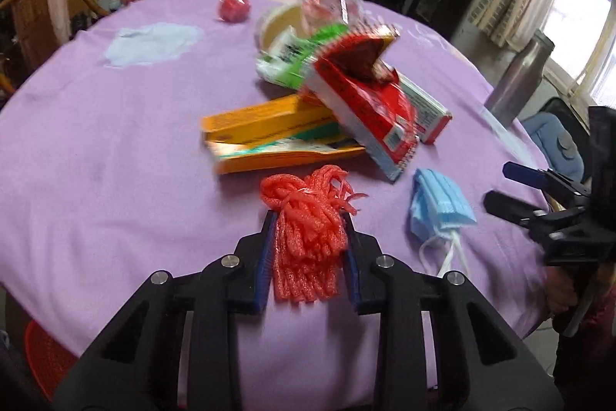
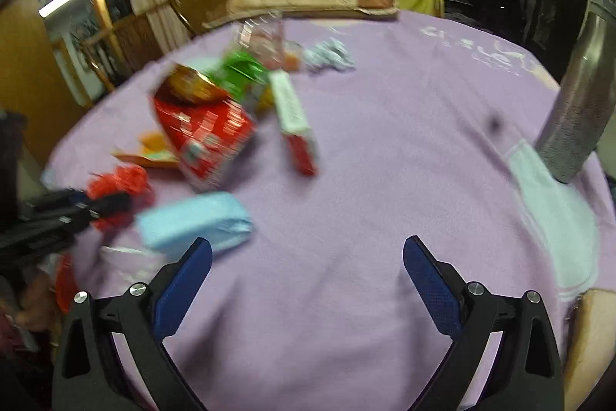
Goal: Collect trash
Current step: 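Drop the red net into the wastebasket with the left tool while the right tool grasps the blue mask, then lower the blue mask into the wastebasket and open the right tool, then grasp the silver chip bag with the left tool, then lift the chip bag with the left tool while the right tool grasps the white-red medicine box, then drop the chip bag and medicine box into the wastebasket, opening both tools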
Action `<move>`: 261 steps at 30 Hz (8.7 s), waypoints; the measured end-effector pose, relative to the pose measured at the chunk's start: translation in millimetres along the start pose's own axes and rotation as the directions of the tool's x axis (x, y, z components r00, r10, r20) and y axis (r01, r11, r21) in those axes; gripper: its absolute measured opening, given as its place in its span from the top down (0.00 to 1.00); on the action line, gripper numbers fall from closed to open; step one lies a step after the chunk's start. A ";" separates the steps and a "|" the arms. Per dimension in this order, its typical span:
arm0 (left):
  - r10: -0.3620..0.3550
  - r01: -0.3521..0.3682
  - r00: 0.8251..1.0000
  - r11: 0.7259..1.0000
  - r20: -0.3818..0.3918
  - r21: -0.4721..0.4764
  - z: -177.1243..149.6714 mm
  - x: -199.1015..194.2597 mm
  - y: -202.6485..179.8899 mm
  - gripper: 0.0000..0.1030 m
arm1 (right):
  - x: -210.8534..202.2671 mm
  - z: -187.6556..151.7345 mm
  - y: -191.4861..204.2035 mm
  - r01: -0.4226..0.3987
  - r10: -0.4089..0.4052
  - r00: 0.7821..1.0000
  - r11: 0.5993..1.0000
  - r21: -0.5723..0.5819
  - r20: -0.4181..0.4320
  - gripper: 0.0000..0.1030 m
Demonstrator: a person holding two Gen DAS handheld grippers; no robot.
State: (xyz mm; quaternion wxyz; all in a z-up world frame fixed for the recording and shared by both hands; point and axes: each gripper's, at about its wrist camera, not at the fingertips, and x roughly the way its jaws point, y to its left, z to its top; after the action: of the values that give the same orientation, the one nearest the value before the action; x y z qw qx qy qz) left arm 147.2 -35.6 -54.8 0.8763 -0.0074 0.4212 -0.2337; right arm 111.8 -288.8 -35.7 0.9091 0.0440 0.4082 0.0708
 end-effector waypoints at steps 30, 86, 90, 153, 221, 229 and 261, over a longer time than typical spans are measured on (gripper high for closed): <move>0.424 -0.415 0.903 0.828 -0.062 -0.377 -146.4 -161.4 220.3 0.56 | -8.2 27.9 150.5 -0.206 0.211 0.977 0.973 -0.106 0.037 0.91; 0.508 -0.481 0.861 0.835 0.037 -0.268 -92.0 -153.2 127.7 0.07 | -21.1 42.3 135.2 -0.209 0.212 0.957 0.977 -0.034 0.198 0.06; 0.455 -0.439 0.889 0.878 0.046 -0.190 -62.4 -121.4 94.1 0.07 | -17.7 37.6 80.1 -0.089 0.077 0.969 0.995 0.044 0.234 0.06; -0.028 0.053 0.997 0.913 0.066 -0.404 92.2 52.5 98.9 0.71 | 34.3 28.5 -3.0 -0.082 0.040 0.987 0.957 0.277 0.153 0.05; 0.377 -0.188 0.915 0.713 0.143 -0.675 -131.2 -176.4 236.4 0.71 | -35.7 38.1 176.5 -0.350 0.366 0.909 0.930 -0.115 0.199 0.78; 0.447 -0.309 0.894 0.597 -0.013 -0.740 -189.3 -161.7 287.6 0.66 | -19.2 22.7 260.1 -0.396 0.418 0.907 0.891 -0.222 0.058 0.78; 0.639 -0.446 0.757 0.355 -0.135 -0.821 -235.7 -213.9 333.0 0.08 | 52.4 -37.1 431.9 -0.507 0.417 0.861 0.754 -0.418 -0.291 0.47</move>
State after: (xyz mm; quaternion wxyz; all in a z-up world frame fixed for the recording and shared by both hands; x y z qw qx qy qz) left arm -7.9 393.3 -119.5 0.8338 -0.2939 0.3624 0.2950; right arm 78.4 146.5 -39.4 0.8039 -0.0899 0.4339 0.3967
